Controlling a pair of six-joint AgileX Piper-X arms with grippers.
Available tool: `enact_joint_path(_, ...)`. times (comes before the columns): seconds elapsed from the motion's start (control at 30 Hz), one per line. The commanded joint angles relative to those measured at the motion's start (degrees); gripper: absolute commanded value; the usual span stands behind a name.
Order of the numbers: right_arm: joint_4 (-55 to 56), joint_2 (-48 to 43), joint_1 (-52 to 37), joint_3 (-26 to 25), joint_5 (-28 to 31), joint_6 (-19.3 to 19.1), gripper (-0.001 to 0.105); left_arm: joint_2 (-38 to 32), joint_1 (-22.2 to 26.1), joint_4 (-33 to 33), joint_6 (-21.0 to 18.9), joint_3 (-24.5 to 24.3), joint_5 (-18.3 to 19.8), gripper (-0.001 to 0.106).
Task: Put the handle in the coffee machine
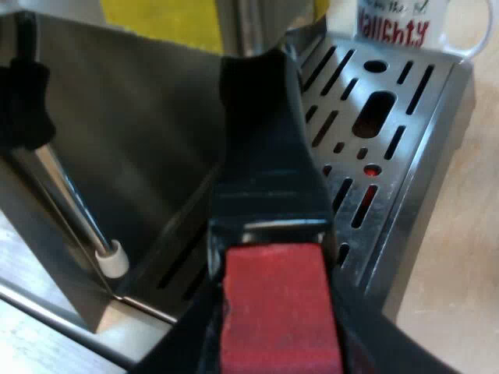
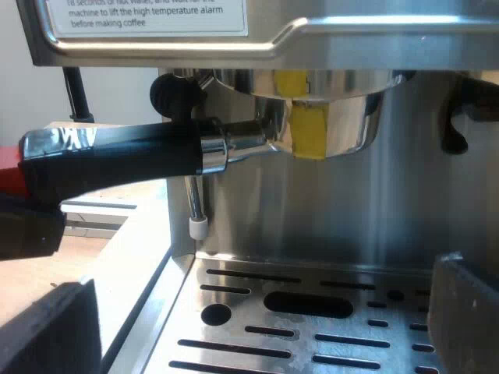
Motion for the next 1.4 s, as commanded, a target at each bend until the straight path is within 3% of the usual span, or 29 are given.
enact_joint_path(0.03, 0.0, 0.1, -0.3, -0.2, 0.3, -0.6, 0.086, -1.5, 0.3, -3.8, 1.8, -1.2, 10.3, 0.000)
enact_joint_path(0.23, 0.0, 0.1, -0.3, -0.2, 0.3, -0.6, 0.086, -1.5, 0.3, -3.8, 1.8, -1.2, 10.0, 0.000)
enact_joint_path(0.37, 0.0, 0.1, -0.3, -0.2, 0.3, -0.6, 0.086, -1.5, 0.3, -4.0, 2.0, -1.2, 6.6, 0.000)
enact_joint_path(0.67, 0.0, 0.1, -0.3, -0.2, 0.3, -0.6, 0.086, -1.5, 2.3, -6.3, 1.6, -1.2, 6.4, 0.000)
enact_joint_path(0.87, 0.0, 0.1, -0.3, -0.2, 0.3, 0.4, 0.086, -1.1, 4.5, -6.5, 1.6, -1.2, 10.6, 0.000)
enact_joint_path(1.03, 0.0, 0.1, -0.3, -0.2, 0.3, 1.3, 0.086, 0.2, 4.5, -7.2, -5.2, -1.2, 11.4, 0.000)
enact_joint_path(1.2, 0.0, 0.1, -0.3, -0.2, 0.3, 1.3, 0.086, 1.7, 4.5, -7.2, -5.5, -1.2, 11.1, 0.000)
enact_joint_path(1.3, 0.0, 0.1, -0.3, -0.2, 0.3, 1.3, 0.086, 1.7, 4.5, -8.2, -5.3, -1.2, 13.6, 0.000)
enact_joint_path(1.4, 0.0, 0.1, -0.3, -0.2, 0.3, 1.3, 0.086, 1.7, 4.5, -10.2, -5.3, -1.2, 13.7, 0.000)
